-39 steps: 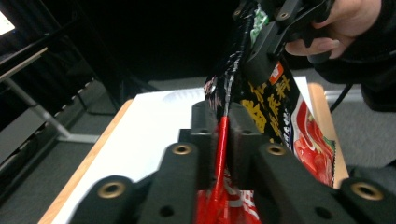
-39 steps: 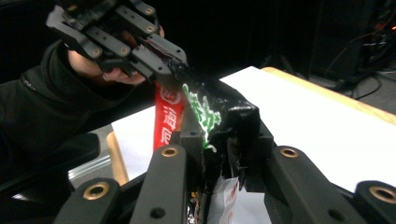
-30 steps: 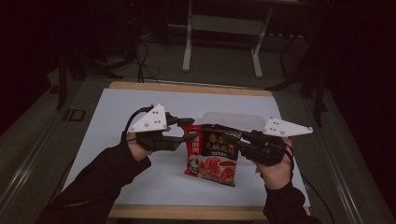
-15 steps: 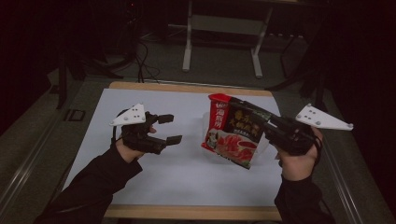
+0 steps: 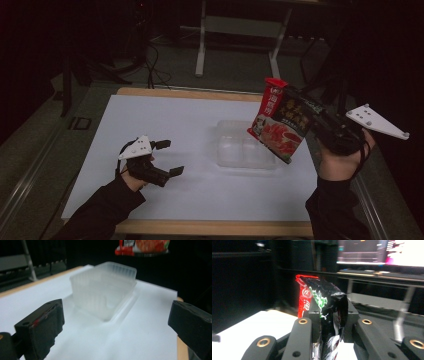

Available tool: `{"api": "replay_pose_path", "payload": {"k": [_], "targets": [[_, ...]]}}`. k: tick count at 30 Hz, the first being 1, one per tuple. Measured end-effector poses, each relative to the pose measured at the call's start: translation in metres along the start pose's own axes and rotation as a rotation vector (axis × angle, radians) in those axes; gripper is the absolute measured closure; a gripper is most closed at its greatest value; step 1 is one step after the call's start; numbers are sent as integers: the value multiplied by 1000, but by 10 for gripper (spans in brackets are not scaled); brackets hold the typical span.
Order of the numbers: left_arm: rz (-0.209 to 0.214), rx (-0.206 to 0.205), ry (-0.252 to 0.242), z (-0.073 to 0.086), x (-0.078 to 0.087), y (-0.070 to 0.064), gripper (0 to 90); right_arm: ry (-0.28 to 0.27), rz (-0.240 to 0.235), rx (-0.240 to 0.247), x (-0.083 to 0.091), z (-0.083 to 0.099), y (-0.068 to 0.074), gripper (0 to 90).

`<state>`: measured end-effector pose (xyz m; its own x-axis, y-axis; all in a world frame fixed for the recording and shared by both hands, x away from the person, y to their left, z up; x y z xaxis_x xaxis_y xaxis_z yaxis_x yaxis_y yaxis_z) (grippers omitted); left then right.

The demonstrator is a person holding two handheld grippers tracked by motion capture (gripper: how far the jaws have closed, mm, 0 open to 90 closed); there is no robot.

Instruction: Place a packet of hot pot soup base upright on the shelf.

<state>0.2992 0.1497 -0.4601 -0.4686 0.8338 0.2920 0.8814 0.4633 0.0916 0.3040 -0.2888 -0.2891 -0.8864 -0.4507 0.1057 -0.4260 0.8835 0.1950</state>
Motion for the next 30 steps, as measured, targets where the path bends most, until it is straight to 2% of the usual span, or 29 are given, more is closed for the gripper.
{"api": "replay_pose_path", "payload": {"k": [2,7,11,14,15,21,30], "targets": [[3,25,-2,6,1,1,5,-5,59,12,-3,3,-6,753],[-6,50,-23,17,1,1,5,2,134,-15,-13,14,-23,753],[-18,44,-23,23,0,-1,6,12,196,-29,-24,24,-37,753],[-22,20,-14,25,-1,-3,5,18,237,-28,-31,30,-43,752],[-21,13,-15,25,-1,-3,5,18,246,-42,-34,34,-45,751],[-16,0,-4,26,-3,-6,5,37,283,-85,-48,47,-51,752],[-10,1,-17,26,-2,-6,5,41,360,-22,-60,61,-46,750]]}}
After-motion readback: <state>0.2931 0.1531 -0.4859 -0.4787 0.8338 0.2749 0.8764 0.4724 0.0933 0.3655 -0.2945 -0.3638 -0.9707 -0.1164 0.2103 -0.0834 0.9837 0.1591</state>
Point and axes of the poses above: each handheld gripper's, and its own axes: x roughly backward along the jaws, z roughly out of its underside, y roughly to its left, the point moved 2 cm from there along -x, roughly forward along the jaws, and after that the axes turned 12 degrees about -x, right-handed, at the moved point
